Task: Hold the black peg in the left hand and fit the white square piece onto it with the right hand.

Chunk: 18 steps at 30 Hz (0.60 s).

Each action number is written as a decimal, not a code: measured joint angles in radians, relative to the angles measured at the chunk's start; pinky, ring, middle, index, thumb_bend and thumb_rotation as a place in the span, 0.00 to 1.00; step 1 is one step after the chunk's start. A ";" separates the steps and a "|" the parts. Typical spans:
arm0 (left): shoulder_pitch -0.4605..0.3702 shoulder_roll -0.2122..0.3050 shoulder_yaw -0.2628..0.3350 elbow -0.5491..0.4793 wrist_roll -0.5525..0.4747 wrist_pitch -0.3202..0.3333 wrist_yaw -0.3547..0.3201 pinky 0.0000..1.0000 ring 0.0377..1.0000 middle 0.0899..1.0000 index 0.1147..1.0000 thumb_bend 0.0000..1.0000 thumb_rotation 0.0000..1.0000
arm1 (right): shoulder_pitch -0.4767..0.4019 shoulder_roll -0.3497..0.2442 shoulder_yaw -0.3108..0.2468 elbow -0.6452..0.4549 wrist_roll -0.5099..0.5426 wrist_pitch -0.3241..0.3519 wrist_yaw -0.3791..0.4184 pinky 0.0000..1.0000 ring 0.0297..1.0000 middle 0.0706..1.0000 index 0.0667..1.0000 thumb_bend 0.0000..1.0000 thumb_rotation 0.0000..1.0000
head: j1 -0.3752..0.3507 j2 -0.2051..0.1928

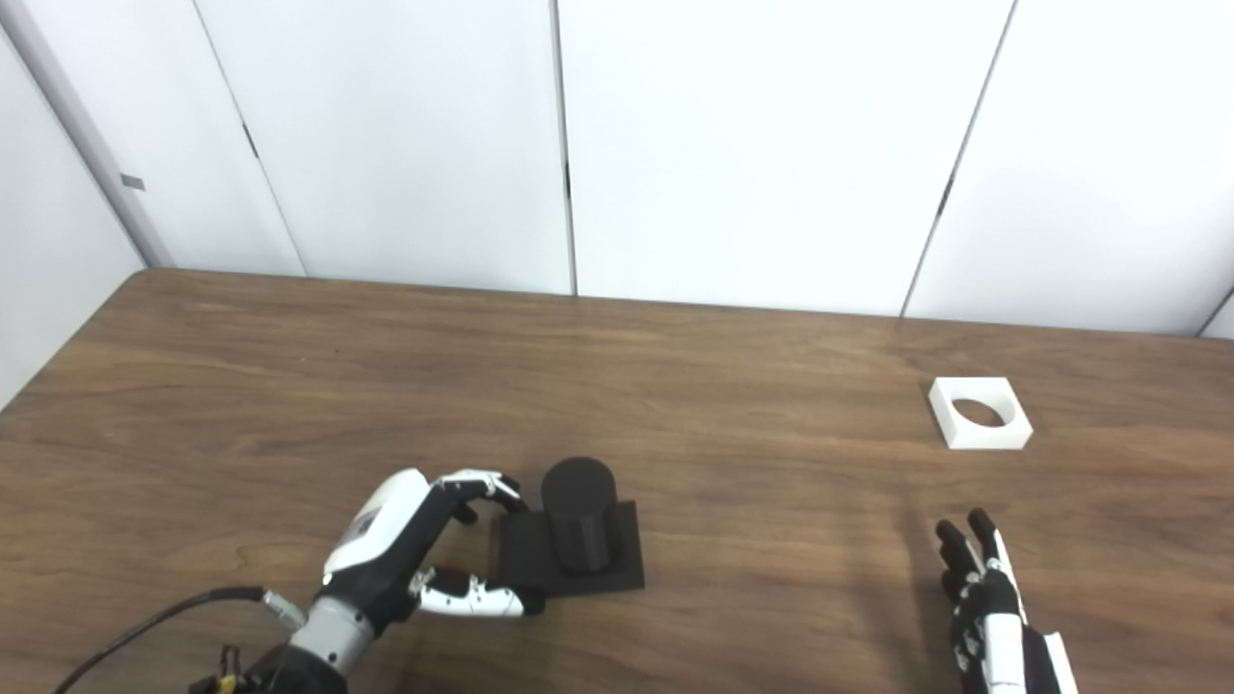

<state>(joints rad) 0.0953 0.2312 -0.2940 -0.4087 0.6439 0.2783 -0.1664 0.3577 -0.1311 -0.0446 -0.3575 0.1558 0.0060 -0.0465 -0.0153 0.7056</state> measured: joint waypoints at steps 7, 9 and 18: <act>0.040 -0.039 -0.032 0.016 -0.002 -0.067 0.035 0.67 0.79 0.78 0.42 0.50 0.05 | -0.001 0.000 0.015 -0.007 -0.004 0.004 -0.001 1.00 0.98 0.93 0.99 0.59 1.00 | -0.032 0.015; 0.043 -0.034 -0.042 0.025 -0.001 -0.094 0.037 0.68 0.79 0.79 0.42 0.50 0.05 | -0.001 0.000 0.018 -0.013 -0.004 0.008 -0.003 1.00 0.98 0.93 0.99 0.59 1.00 | -0.040 0.020; 0.067 -0.045 -0.058 0.035 0.035 -0.112 0.044 0.71 0.82 0.81 0.43 0.50 0.05 | -0.001 0.000 0.024 -0.028 -0.021 0.033 -0.016 1.00 0.98 0.93 0.99 0.59 1.00 | -0.043 0.051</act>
<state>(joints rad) 0.1621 0.1863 -0.3524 -0.3741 0.6788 0.1665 -0.1220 0.3565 -0.1313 -0.0207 -0.3859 0.1345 0.0386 -0.0627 -0.0583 0.7562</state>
